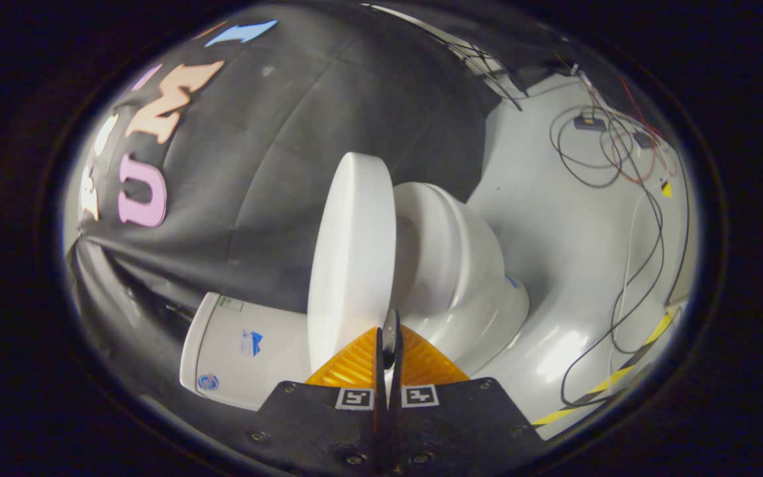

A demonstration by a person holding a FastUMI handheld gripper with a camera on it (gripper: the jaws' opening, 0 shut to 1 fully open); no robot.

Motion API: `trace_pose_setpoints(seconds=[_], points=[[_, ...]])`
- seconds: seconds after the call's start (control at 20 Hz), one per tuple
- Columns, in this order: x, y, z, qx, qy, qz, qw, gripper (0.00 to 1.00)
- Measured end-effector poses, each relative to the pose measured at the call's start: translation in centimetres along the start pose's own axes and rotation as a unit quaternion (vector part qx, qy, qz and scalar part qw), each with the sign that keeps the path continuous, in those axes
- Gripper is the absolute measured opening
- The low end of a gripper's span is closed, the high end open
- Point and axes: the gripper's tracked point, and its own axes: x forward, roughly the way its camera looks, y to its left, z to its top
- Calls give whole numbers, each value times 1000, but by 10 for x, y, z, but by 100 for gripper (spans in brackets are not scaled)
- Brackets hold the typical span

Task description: Open the toilet lid.

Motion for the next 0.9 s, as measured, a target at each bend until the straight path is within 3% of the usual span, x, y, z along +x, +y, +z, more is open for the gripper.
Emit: trace_pose_setpoints(seconds=[0.15, 0.35, 0.55, 0.9], points=[[-9, 19, 7, -53, -8, -10, 998, 1], [-16, 40, 12, -74, -20, -17, 997, 1], [-21, 49, 12, -101, -26, -55, 993, 1], [-30, 98, 9, -129, -31, -7, 991, 1]])
